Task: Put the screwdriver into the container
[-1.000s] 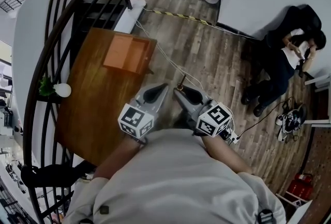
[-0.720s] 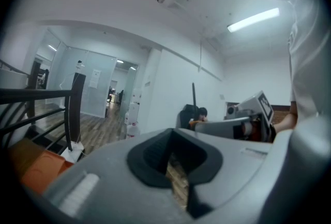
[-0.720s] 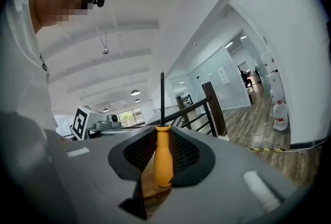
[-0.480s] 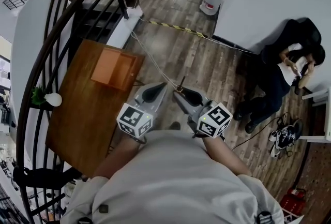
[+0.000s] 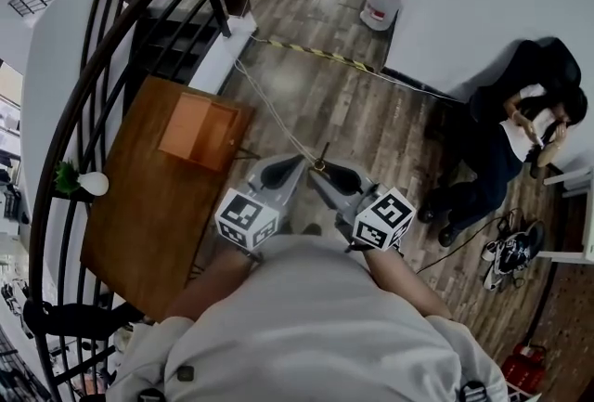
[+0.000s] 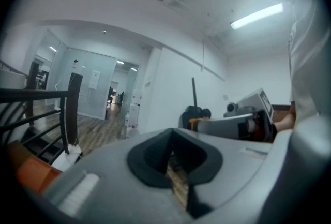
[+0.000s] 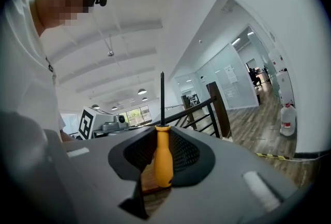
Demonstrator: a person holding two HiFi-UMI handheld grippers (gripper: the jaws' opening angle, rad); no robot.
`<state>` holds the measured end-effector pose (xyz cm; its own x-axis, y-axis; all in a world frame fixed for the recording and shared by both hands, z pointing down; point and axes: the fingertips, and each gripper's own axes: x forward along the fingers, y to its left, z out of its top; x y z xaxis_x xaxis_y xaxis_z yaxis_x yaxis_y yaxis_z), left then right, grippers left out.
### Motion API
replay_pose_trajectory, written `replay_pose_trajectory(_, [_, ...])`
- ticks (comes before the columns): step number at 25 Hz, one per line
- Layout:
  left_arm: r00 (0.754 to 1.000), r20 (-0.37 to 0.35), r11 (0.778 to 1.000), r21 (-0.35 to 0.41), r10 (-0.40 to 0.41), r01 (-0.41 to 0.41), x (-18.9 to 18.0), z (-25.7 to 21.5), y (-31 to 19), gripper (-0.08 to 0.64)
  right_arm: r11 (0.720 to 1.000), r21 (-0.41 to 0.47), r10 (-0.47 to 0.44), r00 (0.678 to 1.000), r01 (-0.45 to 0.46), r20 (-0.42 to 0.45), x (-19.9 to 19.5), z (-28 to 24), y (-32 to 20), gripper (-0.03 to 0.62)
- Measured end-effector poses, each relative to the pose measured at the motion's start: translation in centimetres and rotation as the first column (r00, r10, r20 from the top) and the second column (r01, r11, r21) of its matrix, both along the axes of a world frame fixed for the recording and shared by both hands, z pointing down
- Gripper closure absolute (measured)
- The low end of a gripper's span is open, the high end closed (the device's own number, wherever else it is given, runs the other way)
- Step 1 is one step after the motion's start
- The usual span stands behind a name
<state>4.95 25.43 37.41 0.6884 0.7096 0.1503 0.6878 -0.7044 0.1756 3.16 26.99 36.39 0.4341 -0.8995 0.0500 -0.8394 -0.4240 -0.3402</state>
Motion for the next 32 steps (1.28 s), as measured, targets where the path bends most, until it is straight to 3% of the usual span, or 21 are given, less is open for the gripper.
replay_pose_trajectory(16, [0.999, 0.024, 0.999, 0.008, -0.037, 0.037, 6.1, 1.3, -4.7, 0.557, 1.0, 0.004, -0.01, 1.0, 0.01, 0.021, 6.7, 1.2, -3.7, 0.509])
replay_pose_trajectory(24, [0.998, 0.028, 0.998, 0.031, -0.057, 0.056, 12.6, 0.2, -10.2, 0.557, 0.999, 0.021, -0.039, 0.999, 0.039, 0.03, 13.4, 0.3, -9.3, 0.509])
replay_pose_trajectory(32, [0.989, 0.003, 0.988, 0.04, -0.147, 0.146, 17.1, -1.4, -19.3, 0.557, 0.992, 0.043, -0.122, 0.993, 0.121, 0.007, 18.7, -1.2, -17.9, 0.509])
